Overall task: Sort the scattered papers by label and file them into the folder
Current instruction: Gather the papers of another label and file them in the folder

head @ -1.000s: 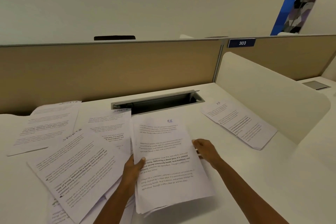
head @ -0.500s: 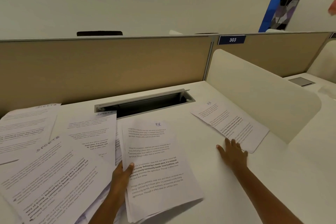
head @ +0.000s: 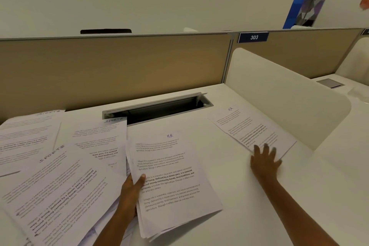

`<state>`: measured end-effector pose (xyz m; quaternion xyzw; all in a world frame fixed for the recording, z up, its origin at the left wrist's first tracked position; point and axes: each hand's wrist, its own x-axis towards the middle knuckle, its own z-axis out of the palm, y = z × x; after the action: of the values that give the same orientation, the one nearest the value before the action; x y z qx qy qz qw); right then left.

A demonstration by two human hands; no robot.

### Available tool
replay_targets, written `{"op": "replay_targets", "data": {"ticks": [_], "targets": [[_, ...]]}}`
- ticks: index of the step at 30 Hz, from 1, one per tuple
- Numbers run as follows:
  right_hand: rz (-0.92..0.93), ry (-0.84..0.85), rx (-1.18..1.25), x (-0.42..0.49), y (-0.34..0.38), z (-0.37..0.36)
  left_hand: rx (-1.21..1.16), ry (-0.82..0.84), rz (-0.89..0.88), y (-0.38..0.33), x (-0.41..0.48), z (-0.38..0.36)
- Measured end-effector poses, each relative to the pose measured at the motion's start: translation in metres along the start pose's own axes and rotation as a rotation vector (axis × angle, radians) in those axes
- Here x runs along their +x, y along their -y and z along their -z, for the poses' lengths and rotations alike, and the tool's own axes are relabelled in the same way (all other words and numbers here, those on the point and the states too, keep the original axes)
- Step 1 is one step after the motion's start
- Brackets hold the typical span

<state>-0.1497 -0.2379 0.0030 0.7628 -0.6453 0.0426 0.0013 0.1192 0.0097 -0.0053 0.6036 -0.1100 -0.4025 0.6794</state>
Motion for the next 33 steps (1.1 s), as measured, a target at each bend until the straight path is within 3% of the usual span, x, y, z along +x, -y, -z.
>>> {"op": "replay_targets", "data": {"ticks": [2, 11, 17, 25, 33], "targets": [[-0.073, 0.085, 0.013, 0.006, -0.01, -0.003, 0.014, -0.035, -0.036, 0.001, 0.001, -0.003], [0.035, -0.047, -0.135, 0.009, -0.03, -0.003, 0.083, -0.058, -0.147, 0.011, 0.0, -0.004], [0.124, -0.204, 0.222, -0.005, -0.004, -0.011, 0.12, -0.005, -0.182, 0.012, -0.002, -0.004], [0.524, -0.35, 0.508, -0.07, 0.082, -0.011, 0.136, 0.039, -0.165, 0.013, -0.002, -0.002], [0.85, -0.198, 0.537, -0.143, 0.135, -0.008, 0.212, 0.0, -0.18, 0.011, -0.005, -0.007]]}}
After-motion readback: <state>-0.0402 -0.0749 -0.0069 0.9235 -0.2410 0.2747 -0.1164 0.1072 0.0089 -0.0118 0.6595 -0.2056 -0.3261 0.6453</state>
